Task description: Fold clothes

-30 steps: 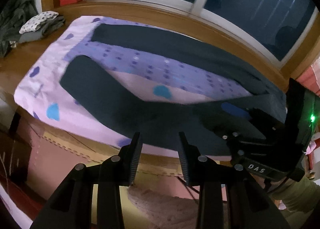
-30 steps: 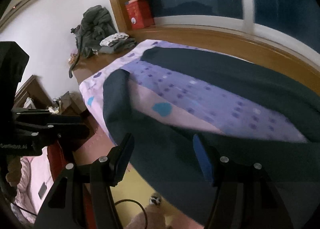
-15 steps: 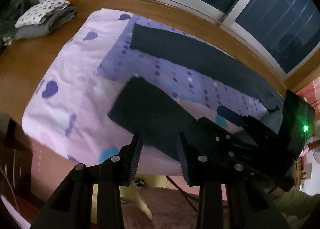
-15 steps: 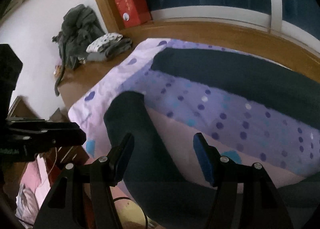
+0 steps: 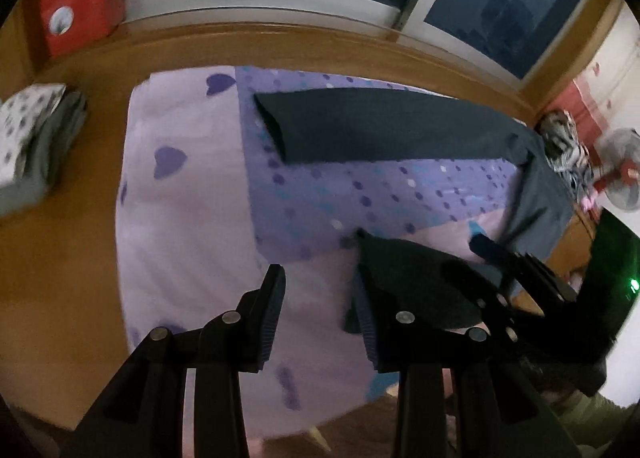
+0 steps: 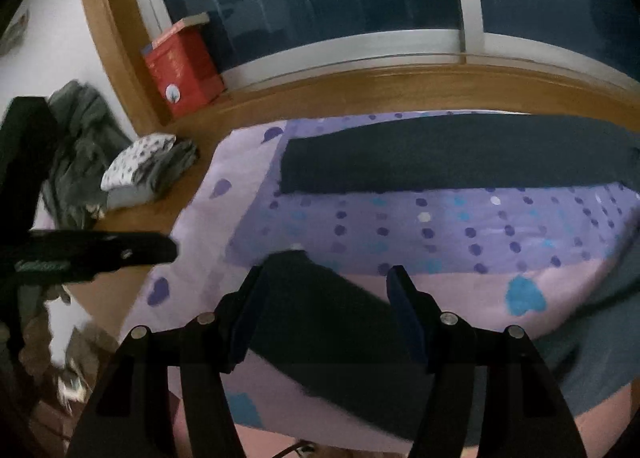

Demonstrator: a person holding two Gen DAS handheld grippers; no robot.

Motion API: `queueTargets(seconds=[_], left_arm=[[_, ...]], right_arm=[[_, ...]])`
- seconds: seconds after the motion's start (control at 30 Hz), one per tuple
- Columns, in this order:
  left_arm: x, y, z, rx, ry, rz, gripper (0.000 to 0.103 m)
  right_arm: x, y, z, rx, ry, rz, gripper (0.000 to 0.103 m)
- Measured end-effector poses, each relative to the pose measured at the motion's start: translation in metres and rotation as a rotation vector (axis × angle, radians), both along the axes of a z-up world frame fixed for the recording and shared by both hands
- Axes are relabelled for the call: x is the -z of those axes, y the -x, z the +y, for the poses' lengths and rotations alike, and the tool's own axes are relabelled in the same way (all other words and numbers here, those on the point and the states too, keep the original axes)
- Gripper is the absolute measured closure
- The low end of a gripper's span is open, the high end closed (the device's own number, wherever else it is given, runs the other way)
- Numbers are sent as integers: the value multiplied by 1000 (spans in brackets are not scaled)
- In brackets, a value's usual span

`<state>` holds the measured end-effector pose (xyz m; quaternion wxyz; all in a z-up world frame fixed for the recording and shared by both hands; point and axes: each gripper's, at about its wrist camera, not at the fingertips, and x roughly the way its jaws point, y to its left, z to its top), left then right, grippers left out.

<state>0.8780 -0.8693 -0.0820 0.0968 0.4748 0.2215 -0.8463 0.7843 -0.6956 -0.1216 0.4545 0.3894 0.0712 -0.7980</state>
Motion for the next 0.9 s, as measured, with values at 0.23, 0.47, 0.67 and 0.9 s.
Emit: queueTargets(seconds=[0.23,0.47,0.67,0.9], left_arm=[[17,38,-53,63,-45,-21,68],[32,78,-98,115,-33,-48,68],[43,112,-125,162,-100,-52,68],[51,161,-150,263,-76,-44,68]], right_arm=[[-4,-26,-38,73,-39,104,41],[10,-12,-90,89,-90,144,41],[24,1,-130,137,-137,92,41],[41,7,-167,216,-228,94,41]])
